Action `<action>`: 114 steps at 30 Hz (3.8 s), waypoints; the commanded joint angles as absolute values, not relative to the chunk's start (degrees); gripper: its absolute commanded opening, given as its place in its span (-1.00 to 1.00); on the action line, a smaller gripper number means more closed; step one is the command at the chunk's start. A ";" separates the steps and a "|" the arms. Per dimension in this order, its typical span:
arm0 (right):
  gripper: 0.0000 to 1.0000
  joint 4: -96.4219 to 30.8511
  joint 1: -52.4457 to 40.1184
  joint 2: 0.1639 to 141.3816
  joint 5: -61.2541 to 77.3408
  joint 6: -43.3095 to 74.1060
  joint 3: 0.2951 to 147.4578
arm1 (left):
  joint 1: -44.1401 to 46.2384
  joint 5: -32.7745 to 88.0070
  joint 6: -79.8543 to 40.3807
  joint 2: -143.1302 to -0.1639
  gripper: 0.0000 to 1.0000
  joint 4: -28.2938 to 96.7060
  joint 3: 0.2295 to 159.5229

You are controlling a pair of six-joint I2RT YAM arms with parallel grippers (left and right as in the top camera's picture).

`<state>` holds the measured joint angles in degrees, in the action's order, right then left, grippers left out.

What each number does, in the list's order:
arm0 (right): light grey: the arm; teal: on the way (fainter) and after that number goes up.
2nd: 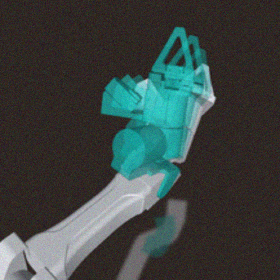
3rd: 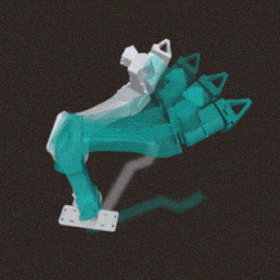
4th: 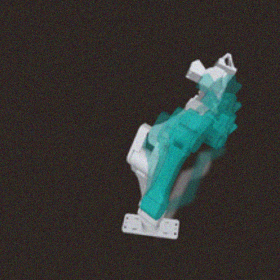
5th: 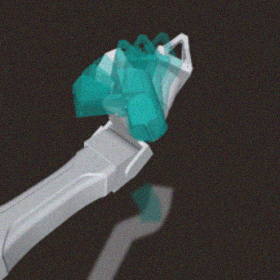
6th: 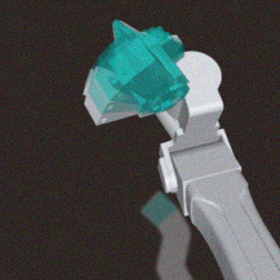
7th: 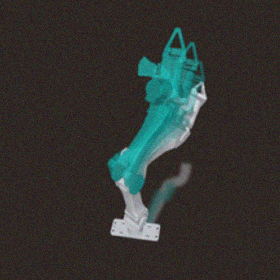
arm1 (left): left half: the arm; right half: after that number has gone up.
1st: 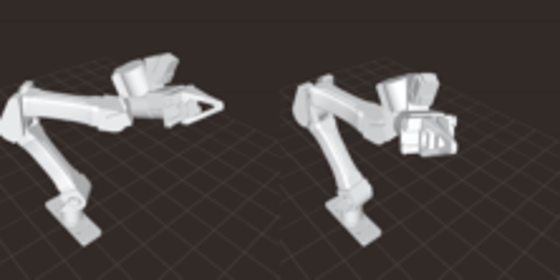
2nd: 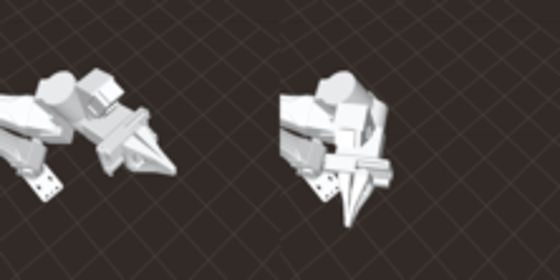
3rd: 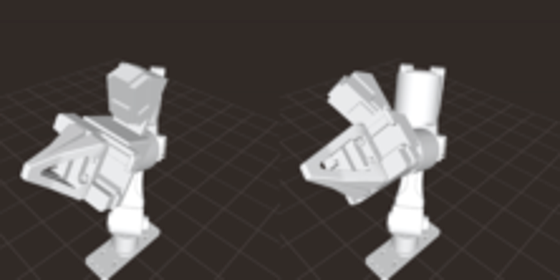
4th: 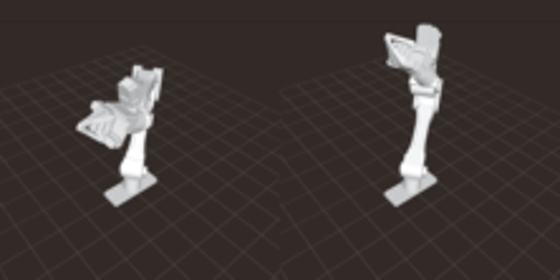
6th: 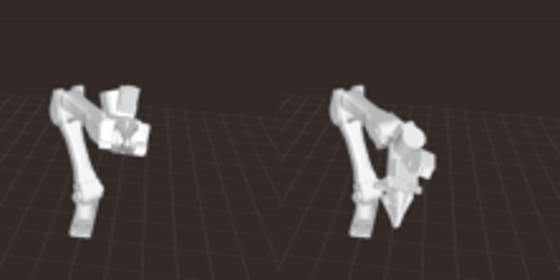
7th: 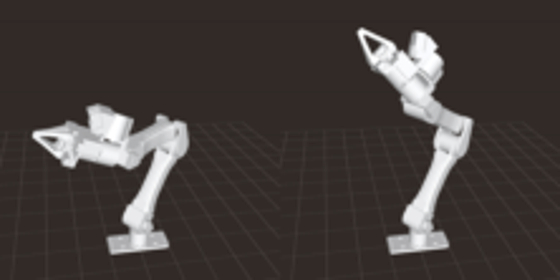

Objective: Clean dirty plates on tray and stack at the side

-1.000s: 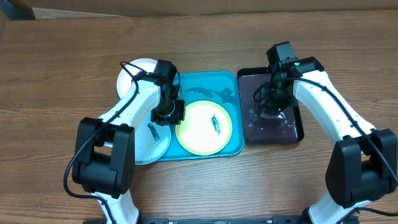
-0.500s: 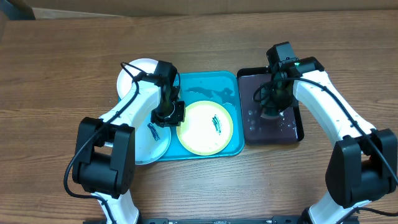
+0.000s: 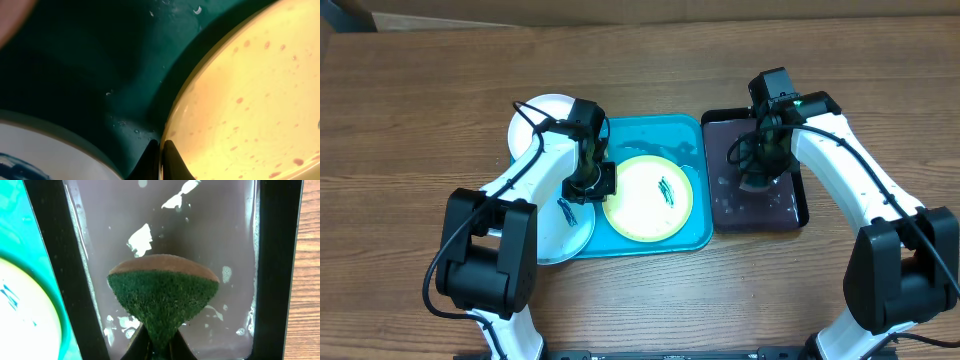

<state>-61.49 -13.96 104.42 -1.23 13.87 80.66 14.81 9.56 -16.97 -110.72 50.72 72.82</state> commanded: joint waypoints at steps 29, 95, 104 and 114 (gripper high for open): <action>-0.93 -66.83 -12.88 103.72 0.19 17.47 81.41 | 13.15 6.85 -20.29 -111.28 -0.92 46.39 72.49; -0.93 -52.60 -39.72 110.30 -13.89 9.98 93.36 | 13.15 7.05 -20.34 -111.28 -0.92 44.95 72.49; -0.93 -51.70 -39.79 114.80 -14.11 9.96 93.34 | 13.15 7.05 -20.34 -111.28 -0.92 45.04 72.47; -0.93 -51.48 -39.79 118.48 -15.84 9.98 93.30 | 13.15 7.07 -20.34 -111.28 -0.92 45.17 72.49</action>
